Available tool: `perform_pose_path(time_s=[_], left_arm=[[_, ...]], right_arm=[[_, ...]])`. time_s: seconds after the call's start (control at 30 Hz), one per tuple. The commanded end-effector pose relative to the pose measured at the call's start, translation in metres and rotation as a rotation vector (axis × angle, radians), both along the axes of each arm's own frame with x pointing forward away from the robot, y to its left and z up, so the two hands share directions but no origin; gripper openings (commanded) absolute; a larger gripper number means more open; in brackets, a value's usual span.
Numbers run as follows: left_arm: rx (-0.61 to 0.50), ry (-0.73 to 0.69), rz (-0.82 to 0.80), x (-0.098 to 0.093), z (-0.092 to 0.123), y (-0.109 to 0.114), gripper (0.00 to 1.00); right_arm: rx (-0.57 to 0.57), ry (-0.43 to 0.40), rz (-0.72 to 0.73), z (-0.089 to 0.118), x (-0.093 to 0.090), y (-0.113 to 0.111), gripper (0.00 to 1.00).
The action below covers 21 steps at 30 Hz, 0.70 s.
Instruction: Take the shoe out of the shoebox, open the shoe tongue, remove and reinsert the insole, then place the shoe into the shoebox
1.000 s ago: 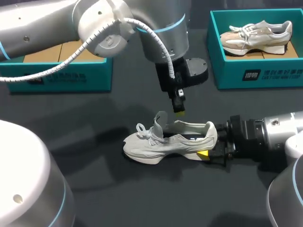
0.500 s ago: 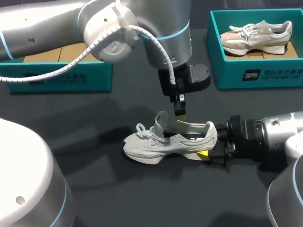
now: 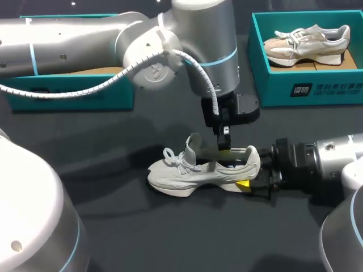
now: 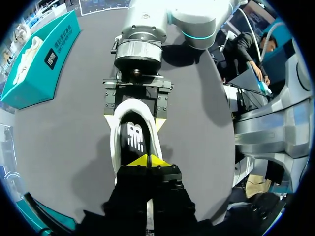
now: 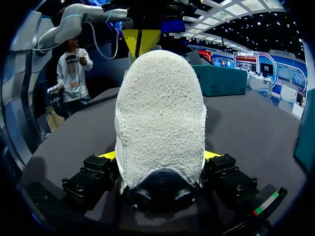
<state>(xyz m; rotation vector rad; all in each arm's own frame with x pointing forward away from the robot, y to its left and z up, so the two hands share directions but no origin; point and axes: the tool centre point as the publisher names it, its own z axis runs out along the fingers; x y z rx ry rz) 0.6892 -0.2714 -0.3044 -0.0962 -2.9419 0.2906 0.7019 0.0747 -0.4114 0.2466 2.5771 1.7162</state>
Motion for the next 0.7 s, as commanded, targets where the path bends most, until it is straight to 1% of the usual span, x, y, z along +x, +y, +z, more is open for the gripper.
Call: perform_pose_path(time_s=[0.03,0.2,0.37,0.7], left_arm=[[0.011,0.023,-0.014,0.004,-0.017,-0.011,0.00],[0.033,0.035,-0.023,0.002,-0.031,-0.008,0.00],[0.051,0.061,-0.025,-0.002,-0.044,0.001,0.00],[0.062,0.104,-0.055,-0.013,-0.060,0.016,0.00]], right_arm=[[-0.004,0.001,-0.001,0.001,-0.001,0.000,0.00],[-0.004,0.001,-0.001,0.001,-0.001,0.000,0.00],[-0.004,0.001,-0.001,0.001,-0.001,0.000,0.00],[-0.004,0.001,-0.001,0.001,-0.001,0.000,0.00]])
